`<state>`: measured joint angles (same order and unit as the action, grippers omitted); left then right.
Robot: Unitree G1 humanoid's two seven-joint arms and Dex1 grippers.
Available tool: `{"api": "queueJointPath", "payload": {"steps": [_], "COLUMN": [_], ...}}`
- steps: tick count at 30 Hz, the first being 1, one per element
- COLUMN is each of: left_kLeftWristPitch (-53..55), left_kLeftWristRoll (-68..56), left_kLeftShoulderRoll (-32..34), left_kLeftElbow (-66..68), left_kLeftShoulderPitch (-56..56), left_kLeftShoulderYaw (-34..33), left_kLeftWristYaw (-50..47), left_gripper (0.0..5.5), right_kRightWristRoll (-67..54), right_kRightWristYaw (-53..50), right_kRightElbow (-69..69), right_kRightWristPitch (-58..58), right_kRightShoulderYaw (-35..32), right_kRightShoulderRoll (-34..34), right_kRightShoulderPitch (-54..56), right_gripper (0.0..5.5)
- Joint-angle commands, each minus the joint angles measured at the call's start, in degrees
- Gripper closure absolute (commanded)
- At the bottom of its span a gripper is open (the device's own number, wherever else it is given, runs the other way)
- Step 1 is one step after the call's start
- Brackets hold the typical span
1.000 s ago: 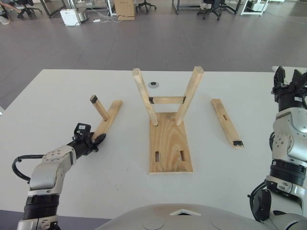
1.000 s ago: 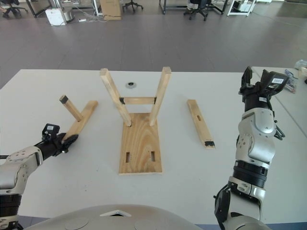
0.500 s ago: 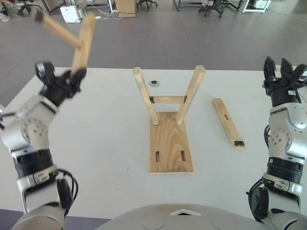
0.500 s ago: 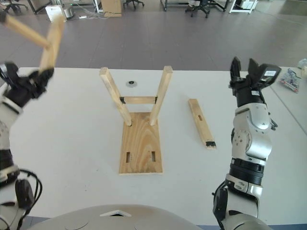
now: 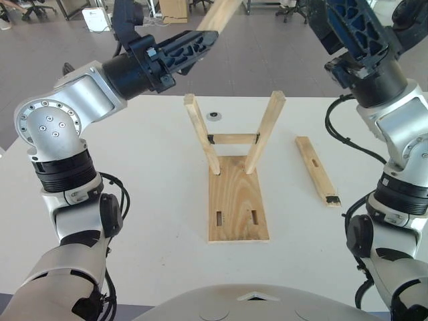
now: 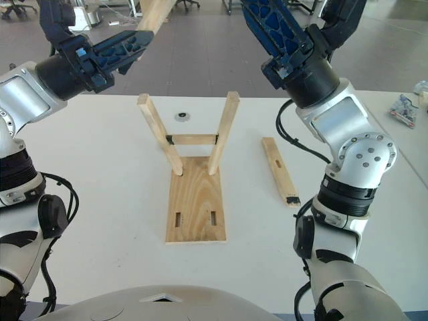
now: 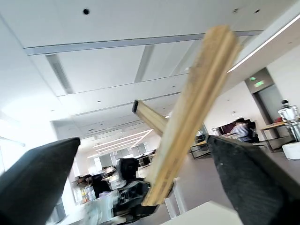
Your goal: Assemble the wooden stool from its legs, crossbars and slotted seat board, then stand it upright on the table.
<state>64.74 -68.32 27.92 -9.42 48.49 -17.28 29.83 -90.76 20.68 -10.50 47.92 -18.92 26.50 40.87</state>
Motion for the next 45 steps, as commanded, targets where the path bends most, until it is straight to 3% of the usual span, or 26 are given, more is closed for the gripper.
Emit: {"api": "queueJointPath", "payload": {"steps": [1,10,15,26,34,36,39,42,45], "left_kLeftWristPitch": [4.0,5.4,4.2,2.5,1.2,-0.4,-4.4,-8.1,-9.8], "left_kLeftWristRoll": [-4.8,-4.9,-4.5,-2.8,-4.9,-2.8,4.6,10.7,12.0], "left_kLeftShoulderRoll": [3.9,10.1,10.1,9.9,10.7,11.7,16.4,21.6,20.8], "left_kLeftElbow": [-2.1,-2.3,-2.6,-2.3,4.6,8.0,9.4,9.0,7.3], "left_kLeftShoulderPitch": [-0.8,-5.2,-5.8,-5.5,-8.7,-10.8,-18.8,-31.5,-41.6], "left_kLeftShoulderYaw": [1.3,3.4,4.1,5.7,1.5,0.3,0.5,0.1,-3.0], "left_kLeftWristYaw": [5.5,13.5,13.8,15.1,21.4,22.6,26.6,32.9,33.7], "left_gripper": [3.48,3.48,3.48,3.48,3.48,2.96,2.54,2.50,2.50], "right_kRightWristRoll": [0.7,-0.9,-6.1,0.2,1.4,3.2,8.1,10.2,10.6], "right_kRightWristYaw": [5.4,8.0,2.7,6.5,8.1,8.1,9.5,13.1,21.3], "right_kRightElbow": [5.0,10.1,10.8,8.7,9.9,9.6,8.5,4.4,-2.2], "right_kRightWristPitch": [5.4,7.9,8.6,8.4,9.0,8.3,8.0,10.7,13.7], "right_kRightShoulderYaw": [1.1,-0.4,-1.1,1.6,0.8,0.8,1.3,1.7,1.5], "right_kRightShoulderRoll": [5.6,7.2,7.2,5.5,6.5,7.0,9.1,12.9,18.6], "right_kRightShoulderPitch": [2.9,5.3,7.9,4.2,5.0,5.4,5.3,2.9,-2.3], "right_gripper": [0.10,0.10,1.14,3.24,3.36,3.41,3.45,3.45,3.46]}}
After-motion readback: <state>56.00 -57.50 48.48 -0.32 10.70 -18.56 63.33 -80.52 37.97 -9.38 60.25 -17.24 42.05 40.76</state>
